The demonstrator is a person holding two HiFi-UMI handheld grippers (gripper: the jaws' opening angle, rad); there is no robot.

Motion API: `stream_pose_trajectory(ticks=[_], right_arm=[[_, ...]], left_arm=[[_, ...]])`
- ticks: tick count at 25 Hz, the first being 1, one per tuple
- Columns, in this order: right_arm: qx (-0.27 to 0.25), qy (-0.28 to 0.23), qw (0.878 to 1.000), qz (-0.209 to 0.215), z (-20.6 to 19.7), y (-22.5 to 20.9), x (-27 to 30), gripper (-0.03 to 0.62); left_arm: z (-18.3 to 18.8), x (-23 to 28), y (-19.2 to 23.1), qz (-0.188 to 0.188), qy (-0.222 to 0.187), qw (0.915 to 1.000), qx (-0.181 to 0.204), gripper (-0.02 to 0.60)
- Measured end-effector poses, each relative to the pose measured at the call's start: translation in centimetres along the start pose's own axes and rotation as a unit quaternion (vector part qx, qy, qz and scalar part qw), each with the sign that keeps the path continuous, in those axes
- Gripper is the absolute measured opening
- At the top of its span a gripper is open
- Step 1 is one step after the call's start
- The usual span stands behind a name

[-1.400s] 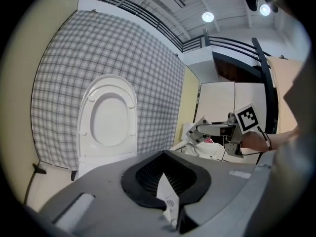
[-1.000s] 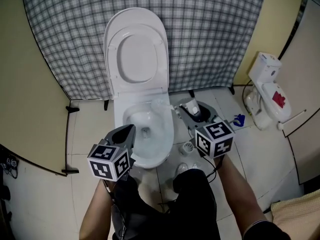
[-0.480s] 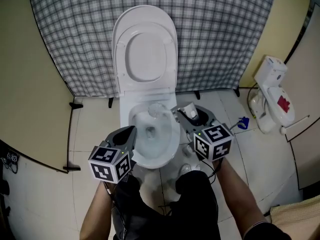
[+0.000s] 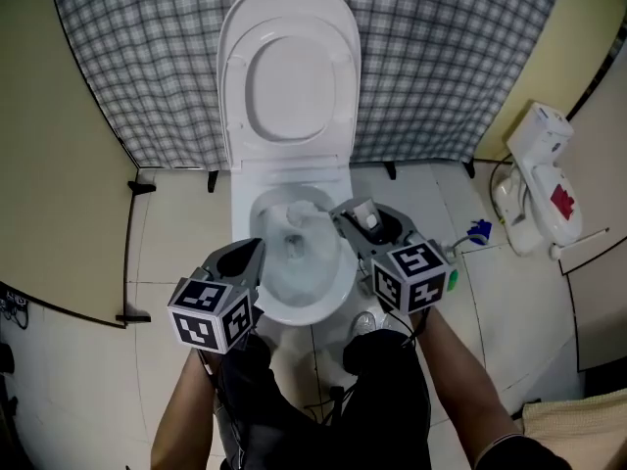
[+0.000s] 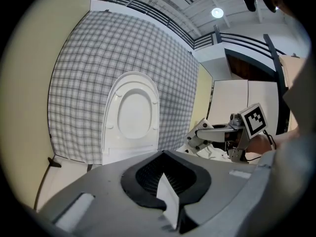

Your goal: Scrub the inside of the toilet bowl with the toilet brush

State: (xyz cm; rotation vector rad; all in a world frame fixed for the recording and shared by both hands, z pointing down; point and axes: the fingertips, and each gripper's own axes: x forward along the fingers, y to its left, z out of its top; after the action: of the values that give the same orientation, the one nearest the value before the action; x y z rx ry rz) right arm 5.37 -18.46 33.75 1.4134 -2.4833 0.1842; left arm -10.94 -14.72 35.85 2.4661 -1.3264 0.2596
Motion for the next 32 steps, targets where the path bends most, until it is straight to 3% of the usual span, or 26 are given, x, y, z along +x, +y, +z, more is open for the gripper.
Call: stream_pose_trajectory(ticks=[14, 24, 32], right_arm=[[0.018, 0.035, 0.999, 0.014, -1.7, -1.0, 5.9, 0.202], [0.043, 0.053, 0.998, 0.006, -6.7, -1.4, 11.0, 0.202], [0.066, 0.048, 0.997, 0.002, -8.7, -0.7, 15.0, 0.202]], left_arm=[[1.6, 3.2, 3.2, 0.011, 0.019, 0.9997, -0.011, 0.01], [-2.2, 5.6, 5.4, 0.018, 0.035, 0.9987, -0.033, 0.009], [-3.1, 5.3, 6.5, 0.02, 0.033, 0.9988, -0.03, 0.009]])
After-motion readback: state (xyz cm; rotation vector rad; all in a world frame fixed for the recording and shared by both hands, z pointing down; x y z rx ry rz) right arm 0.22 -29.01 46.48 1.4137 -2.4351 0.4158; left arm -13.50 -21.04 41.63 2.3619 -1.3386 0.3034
